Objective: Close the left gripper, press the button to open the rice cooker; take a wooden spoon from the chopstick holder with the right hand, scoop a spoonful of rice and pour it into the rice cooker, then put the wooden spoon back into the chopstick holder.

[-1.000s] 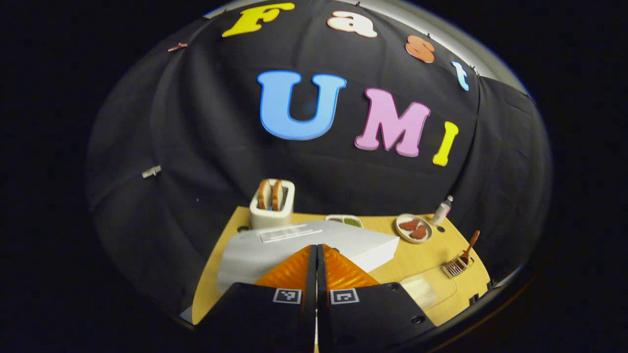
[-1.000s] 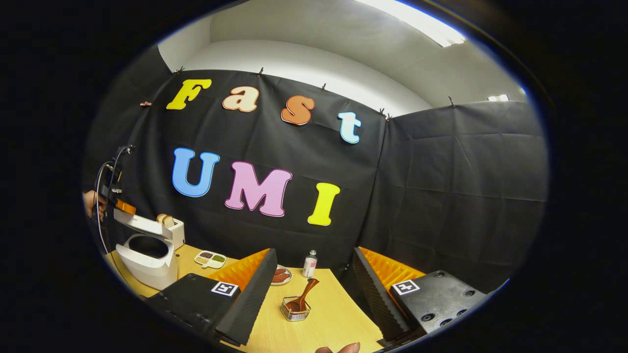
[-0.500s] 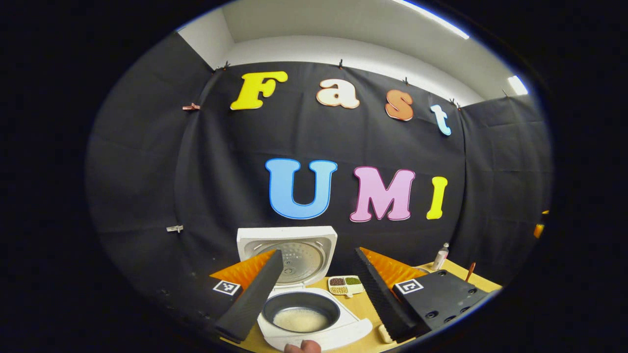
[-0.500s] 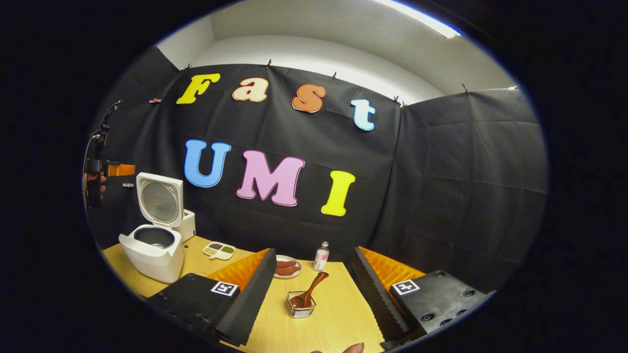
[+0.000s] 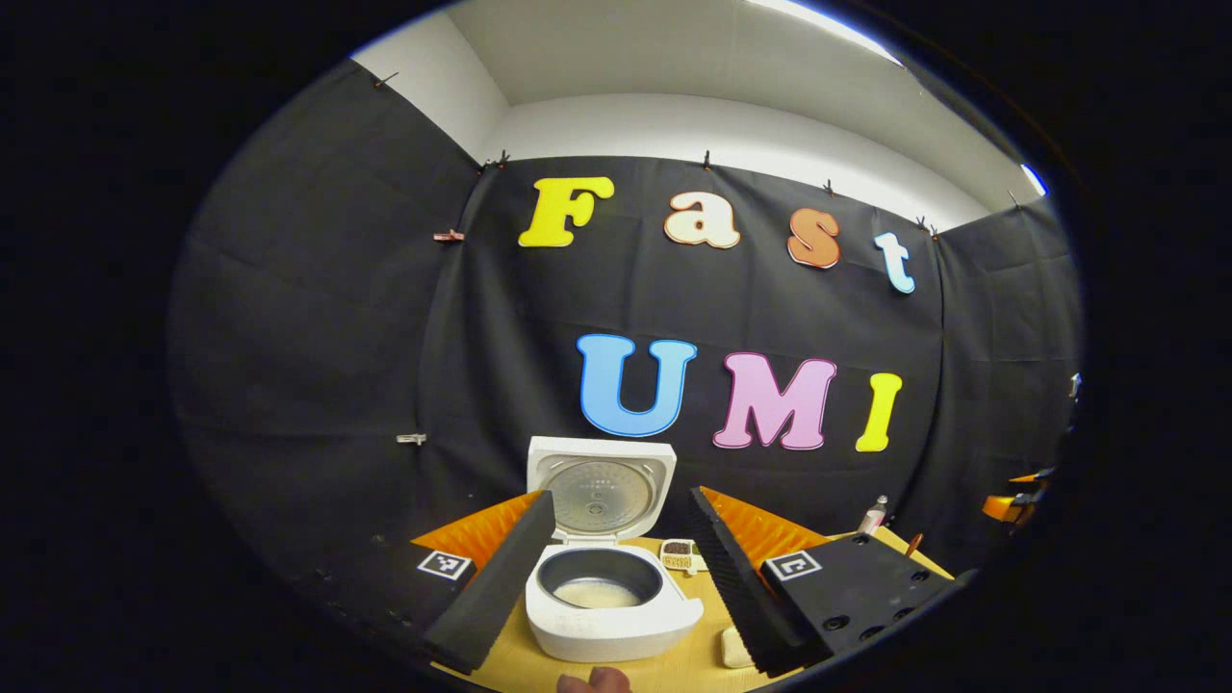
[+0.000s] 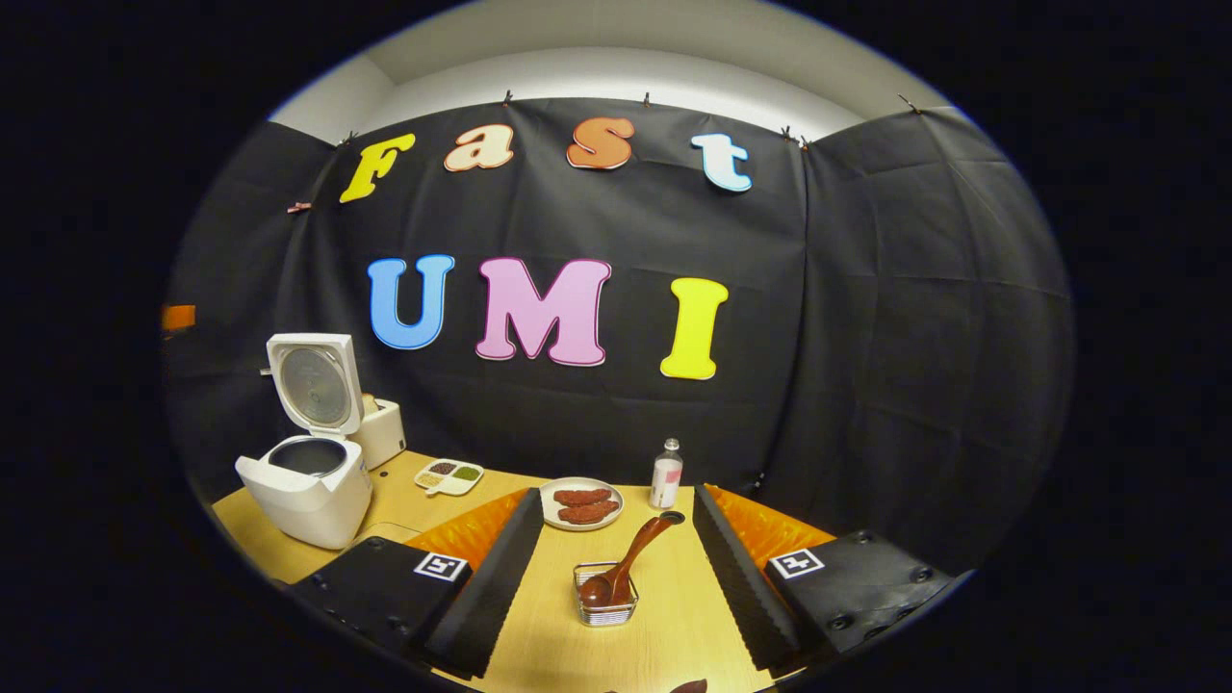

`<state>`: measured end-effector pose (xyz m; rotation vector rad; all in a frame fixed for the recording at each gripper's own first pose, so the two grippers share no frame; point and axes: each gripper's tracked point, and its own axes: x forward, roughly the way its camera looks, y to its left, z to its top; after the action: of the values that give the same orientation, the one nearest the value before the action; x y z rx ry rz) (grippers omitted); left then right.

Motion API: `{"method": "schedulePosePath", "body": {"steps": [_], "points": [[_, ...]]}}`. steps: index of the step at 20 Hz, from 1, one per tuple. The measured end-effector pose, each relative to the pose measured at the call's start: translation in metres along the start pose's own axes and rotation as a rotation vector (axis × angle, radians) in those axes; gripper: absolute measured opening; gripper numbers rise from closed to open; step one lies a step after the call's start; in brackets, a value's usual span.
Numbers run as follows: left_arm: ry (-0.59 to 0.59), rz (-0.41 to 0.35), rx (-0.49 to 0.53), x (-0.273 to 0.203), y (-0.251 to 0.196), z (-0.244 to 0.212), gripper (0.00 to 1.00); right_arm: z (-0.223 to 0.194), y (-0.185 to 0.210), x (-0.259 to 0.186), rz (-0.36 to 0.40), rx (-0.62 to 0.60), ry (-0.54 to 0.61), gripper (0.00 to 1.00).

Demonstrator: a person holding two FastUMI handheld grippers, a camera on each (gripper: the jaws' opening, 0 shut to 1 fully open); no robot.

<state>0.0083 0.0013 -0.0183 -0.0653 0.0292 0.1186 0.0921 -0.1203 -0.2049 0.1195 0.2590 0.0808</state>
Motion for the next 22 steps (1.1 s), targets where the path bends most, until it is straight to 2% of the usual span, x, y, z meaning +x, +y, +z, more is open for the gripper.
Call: {"method": "schedulePosePath", "body": {"steps": [3,5,10,15,17,19,21,22], "points": [[0.009,0.070,0.004,-0.031,-0.001,-0.003,0.95,-0.030,-0.006,0.028,0.037,0.036,0.065,0.98],[0.025,0.088,-0.001,-0.044,-0.009,-0.006,0.95,-0.055,-0.007,0.045,0.064,0.058,0.120,0.98],[0.045,0.127,0.020,-0.053,-0.027,-0.007,0.95,-0.118,-0.012,0.084,0.123,0.086,0.242,0.98],[0.066,0.199,0.015,-0.074,-0.041,-0.011,0.95,-0.175,-0.008,0.126,0.166,0.156,0.362,0.97],[0.081,0.217,0.024,-0.080,-0.043,-0.012,0.95,-0.193,-0.013,0.146,0.157,0.182,0.399,0.89],[0.094,0.242,0.029,-0.084,-0.043,-0.014,0.95,-0.205,-0.013,0.164,0.154,0.245,0.435,0.75],[0.103,0.262,0.020,-0.086,-0.044,-0.014,0.95,-0.219,-0.011,0.172,0.163,0.299,0.484,0.59],[0.106,0.268,0.013,-0.087,-0.044,-0.015,0.95,-0.223,-0.004,0.175,0.189,0.329,0.502,0.41]]}}
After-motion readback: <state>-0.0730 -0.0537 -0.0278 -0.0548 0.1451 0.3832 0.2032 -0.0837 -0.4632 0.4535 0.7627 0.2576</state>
